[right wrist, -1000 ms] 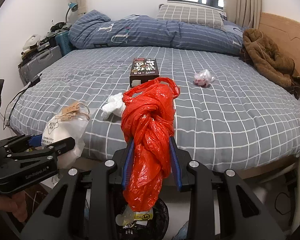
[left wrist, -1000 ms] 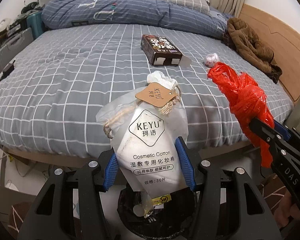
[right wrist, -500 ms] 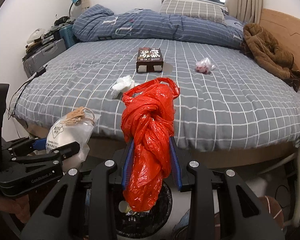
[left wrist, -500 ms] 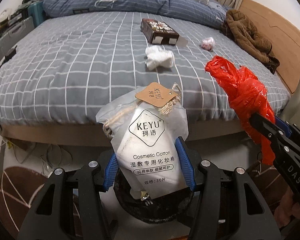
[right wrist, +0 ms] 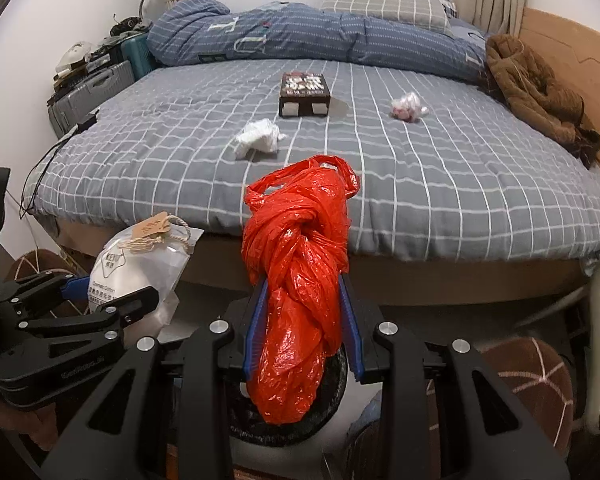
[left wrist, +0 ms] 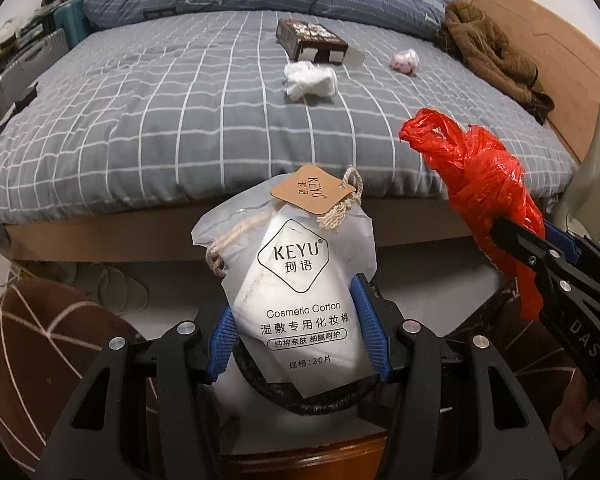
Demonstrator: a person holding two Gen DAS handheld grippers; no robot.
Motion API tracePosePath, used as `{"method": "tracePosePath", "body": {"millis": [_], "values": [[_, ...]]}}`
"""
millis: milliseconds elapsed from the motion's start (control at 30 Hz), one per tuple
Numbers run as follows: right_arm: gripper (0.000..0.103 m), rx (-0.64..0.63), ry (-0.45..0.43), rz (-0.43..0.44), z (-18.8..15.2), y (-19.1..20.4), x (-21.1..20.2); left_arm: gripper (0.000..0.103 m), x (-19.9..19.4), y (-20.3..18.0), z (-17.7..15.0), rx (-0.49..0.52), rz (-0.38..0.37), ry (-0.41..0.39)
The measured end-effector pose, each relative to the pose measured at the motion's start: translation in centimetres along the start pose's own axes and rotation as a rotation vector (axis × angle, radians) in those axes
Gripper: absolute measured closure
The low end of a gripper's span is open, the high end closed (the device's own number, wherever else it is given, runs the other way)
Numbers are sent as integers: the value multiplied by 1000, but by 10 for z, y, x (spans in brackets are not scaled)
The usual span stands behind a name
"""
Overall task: Collect trash
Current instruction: 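Carry the KEYU bag and red plastic bag down over the black bin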
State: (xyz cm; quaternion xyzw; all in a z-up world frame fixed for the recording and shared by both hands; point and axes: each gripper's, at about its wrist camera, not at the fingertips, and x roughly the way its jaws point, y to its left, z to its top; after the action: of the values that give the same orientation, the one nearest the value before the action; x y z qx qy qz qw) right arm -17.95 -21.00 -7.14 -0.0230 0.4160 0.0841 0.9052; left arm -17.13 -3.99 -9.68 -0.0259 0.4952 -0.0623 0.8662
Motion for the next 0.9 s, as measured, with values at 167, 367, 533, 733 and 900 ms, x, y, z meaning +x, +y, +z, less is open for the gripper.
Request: {"method": "tracePosePath", "body": {"millis": [167, 367, 533, 733, 900], "values": [[71, 21, 43, -29, -11, -9, 9, 50, 10, -1, -8, -1, -13, 42], [71, 43, 99, -57, -25, -19, 29, 50, 38, -1, -16, -3, -23, 95], [71, 53, 161, -67, -34, -20, 53, 50, 65, 0, -19, 5, 0, 137], [71, 57, 211, -72, -37, -20, 83, 50, 91, -3, -18, 15, 11, 164], [71, 81, 252, -74, -41, -26, 103, 50, 121, 0, -20, -7, 15, 233]]}}
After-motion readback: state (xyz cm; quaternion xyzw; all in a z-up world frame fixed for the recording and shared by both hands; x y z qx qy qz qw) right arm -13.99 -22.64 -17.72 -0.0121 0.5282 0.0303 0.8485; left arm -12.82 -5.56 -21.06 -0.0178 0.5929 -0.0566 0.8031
